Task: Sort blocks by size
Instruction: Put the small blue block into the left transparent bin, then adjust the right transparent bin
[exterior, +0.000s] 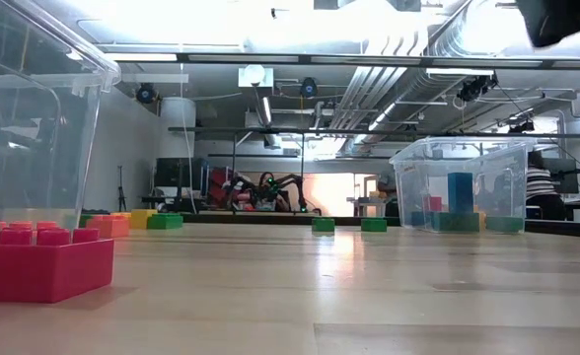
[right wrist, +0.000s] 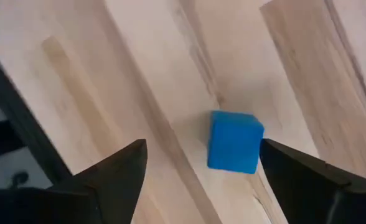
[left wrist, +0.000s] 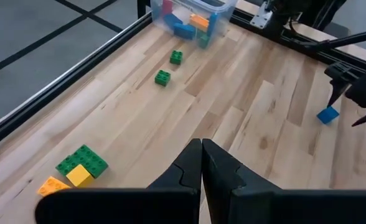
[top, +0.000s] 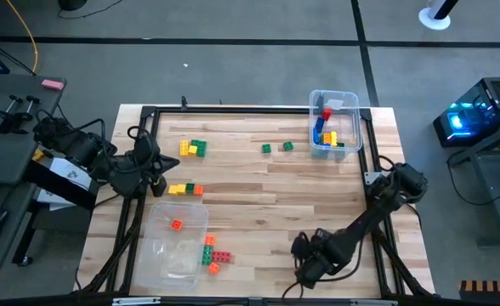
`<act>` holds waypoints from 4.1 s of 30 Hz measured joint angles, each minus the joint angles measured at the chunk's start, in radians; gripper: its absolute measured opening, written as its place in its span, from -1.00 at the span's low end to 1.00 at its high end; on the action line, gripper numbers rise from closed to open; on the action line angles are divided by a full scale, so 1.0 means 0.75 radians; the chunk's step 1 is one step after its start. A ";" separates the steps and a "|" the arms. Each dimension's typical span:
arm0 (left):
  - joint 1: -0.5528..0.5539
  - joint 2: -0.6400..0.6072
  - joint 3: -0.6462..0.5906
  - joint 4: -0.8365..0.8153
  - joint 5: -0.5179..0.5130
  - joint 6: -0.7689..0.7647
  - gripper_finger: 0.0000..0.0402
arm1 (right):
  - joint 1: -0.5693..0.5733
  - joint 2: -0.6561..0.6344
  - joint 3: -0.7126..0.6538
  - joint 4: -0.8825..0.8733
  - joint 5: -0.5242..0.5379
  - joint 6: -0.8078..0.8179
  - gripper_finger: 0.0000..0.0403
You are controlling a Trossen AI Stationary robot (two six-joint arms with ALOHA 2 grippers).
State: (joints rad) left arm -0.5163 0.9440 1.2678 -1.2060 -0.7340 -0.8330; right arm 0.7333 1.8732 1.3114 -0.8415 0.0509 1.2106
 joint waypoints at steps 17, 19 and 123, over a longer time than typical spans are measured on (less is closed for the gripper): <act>0.000 -0.007 -0.002 0.127 0.005 0.083 -1.00 | -0.051 -0.006 -0.210 0.226 -0.136 0.062 0.21; 0.000 -0.017 -0.002 0.284 -0.013 0.225 -1.00 | -0.064 -0.021 -0.167 0.147 -0.108 -0.025 -0.13; 1.465 0.369 -0.553 0.481 0.745 -0.176 0.33 | -1.413 -0.775 -0.683 0.481 -0.393 -1.685 0.56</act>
State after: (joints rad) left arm 0.5822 1.2210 0.8532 -0.8454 -0.1749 -0.9650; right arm -0.3267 1.2922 0.7990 -0.4808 -0.2438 -0.0529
